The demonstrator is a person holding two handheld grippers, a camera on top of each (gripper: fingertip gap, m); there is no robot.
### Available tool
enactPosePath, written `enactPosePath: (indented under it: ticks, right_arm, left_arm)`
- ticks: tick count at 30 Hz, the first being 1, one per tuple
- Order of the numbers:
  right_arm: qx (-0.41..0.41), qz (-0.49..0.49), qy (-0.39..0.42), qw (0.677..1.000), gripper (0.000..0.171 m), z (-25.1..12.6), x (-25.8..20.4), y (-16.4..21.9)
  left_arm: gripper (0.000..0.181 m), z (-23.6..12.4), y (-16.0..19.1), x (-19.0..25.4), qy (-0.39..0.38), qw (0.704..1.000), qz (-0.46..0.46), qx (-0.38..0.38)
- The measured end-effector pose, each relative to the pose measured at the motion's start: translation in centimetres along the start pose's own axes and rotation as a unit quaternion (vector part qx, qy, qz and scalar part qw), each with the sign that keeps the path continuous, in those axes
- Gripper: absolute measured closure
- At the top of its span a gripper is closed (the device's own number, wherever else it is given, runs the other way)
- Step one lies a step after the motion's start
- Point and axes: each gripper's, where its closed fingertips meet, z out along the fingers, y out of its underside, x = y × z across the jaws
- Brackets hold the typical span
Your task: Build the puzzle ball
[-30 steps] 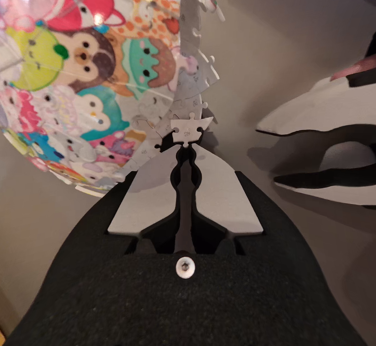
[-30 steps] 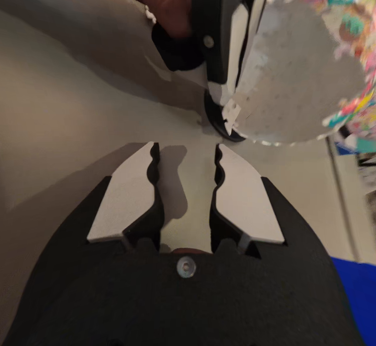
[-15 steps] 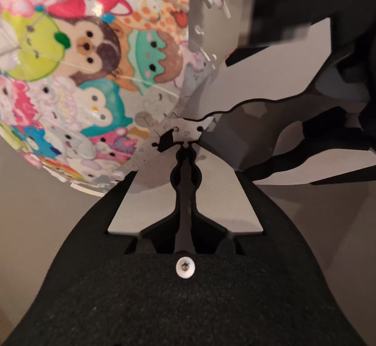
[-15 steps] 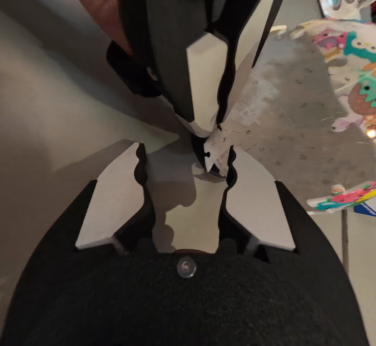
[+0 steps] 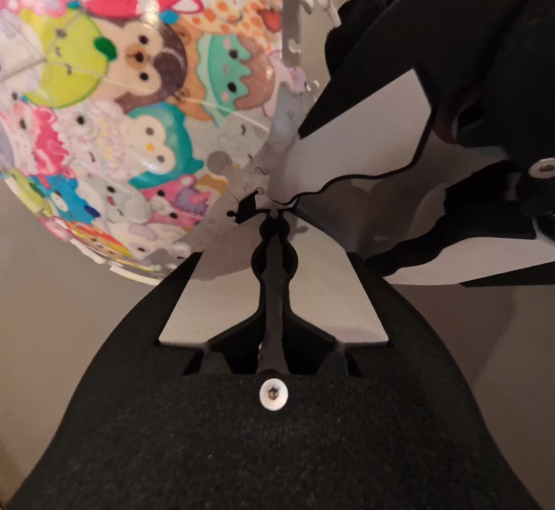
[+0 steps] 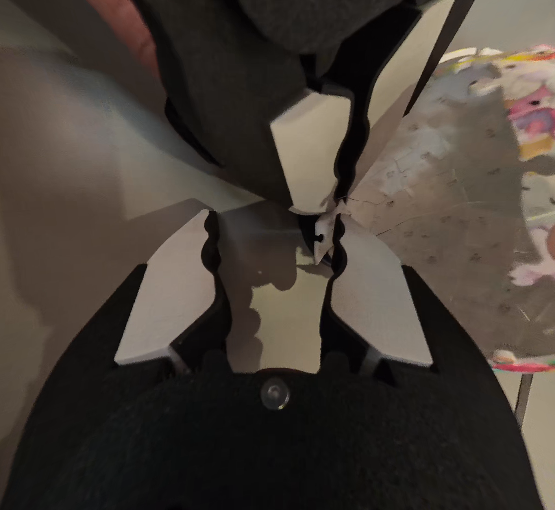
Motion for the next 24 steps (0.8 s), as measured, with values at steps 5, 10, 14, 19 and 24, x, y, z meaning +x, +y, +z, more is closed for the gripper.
enactPosePath:
  ticks: [5,10,14,19,24]
  right_arm:
    - [-0.04,0.004,-0.01,0.999,0.103,0.0,-0.3,0.1]
    - [-0.061,0.015,-0.023,0.998,0.106,0.1,-0.4,0.2]
    - [-0.075,0.011,-0.023,0.997,0.105,0.0,-0.3,0.3]
    - [-0.02,0.039,0.044,0.998,0.115,-1.5,0.2,0.4]
    - [0.103,0.193,0.162,0.962,0.131,-3.2,2.3,-1.6]
  left_arm:
    - [0.176,-0.2,-0.1,-0.2,0.002,1.0,-0.007,0.012]
    - [0.164,-1.3,0.1,-0.6,-0.005,0.999,-0.022,0.024]
    - [0.164,-3.8,1.0,-1.0,-0.02,0.999,-0.034,0.036]
    - [0.164,-8.0,2.4,-1.9,-0.046,0.995,-0.019,0.084]
    - [0.168,-10.4,5.0,-2.7,-0.074,0.988,-0.021,0.134]
